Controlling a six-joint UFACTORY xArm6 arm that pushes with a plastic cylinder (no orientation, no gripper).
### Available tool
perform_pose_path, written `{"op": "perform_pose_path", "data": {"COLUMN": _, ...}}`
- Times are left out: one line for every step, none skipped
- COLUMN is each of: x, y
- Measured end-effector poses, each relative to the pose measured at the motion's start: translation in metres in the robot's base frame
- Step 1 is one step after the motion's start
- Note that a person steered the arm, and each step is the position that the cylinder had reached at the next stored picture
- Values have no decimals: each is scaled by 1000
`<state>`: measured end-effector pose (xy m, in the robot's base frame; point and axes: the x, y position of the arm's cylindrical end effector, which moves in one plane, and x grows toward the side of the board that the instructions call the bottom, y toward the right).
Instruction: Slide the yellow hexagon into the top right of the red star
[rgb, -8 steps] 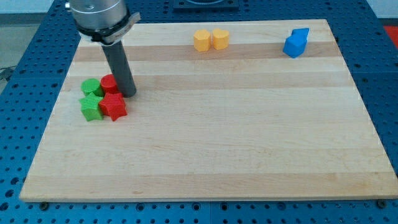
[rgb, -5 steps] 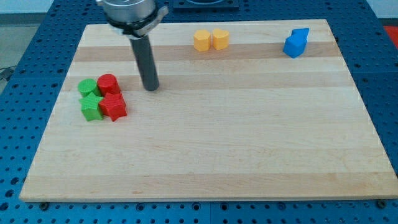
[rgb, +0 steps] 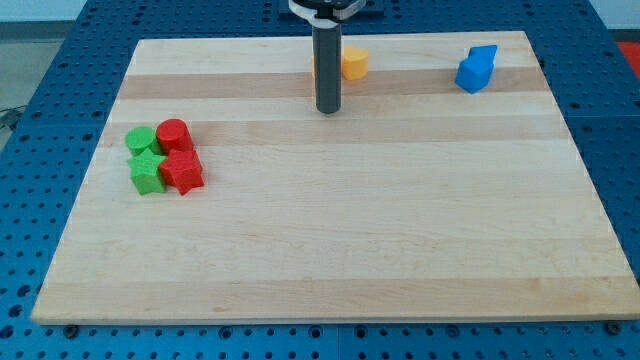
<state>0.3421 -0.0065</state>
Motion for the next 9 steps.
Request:
{"op": "perform_pose_path", "data": {"x": -8, "y": 12}}
{"op": "perform_pose_path", "data": {"x": -27, "y": 39}}
{"op": "perform_pose_path", "data": {"x": -40, "y": 65}}
{"op": "perform_pose_path", "data": {"x": -64, "y": 92}}
{"op": "perform_pose_path", "data": {"x": -98, "y": 88}}
{"op": "perform_pose_path", "data": {"x": -111, "y": 65}}
{"op": "perform_pose_path", "data": {"x": -109, "y": 44}}
{"op": "perform_pose_path", "data": {"x": -98, "y": 28}}
{"op": "perform_pose_path", "data": {"x": -86, "y": 14}}
